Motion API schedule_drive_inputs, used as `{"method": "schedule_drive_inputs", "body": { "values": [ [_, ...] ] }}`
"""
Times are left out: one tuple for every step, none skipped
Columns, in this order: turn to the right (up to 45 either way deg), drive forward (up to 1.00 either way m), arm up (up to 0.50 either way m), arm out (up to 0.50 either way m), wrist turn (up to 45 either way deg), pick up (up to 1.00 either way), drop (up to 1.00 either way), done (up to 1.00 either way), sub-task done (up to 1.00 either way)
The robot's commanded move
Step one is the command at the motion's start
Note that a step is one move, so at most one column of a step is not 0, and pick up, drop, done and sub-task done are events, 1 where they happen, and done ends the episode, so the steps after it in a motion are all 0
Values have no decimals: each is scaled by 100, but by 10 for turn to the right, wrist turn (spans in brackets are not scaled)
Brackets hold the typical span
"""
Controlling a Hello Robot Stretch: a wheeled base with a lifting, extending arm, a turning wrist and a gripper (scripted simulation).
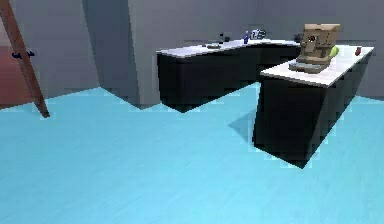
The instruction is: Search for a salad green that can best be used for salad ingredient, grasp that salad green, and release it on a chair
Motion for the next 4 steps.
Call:
{"method": "schedule_drive_inputs", "body": {
  "values": [
    [300,0,0,0,0,0,0,0,0],
    [-450,0,0,0,0,0,0,0,0],
    [-450,0,0,0,0,0,0,0,0],
    [-450,0,0,0,0,0,0,0,0]
  ]
}}
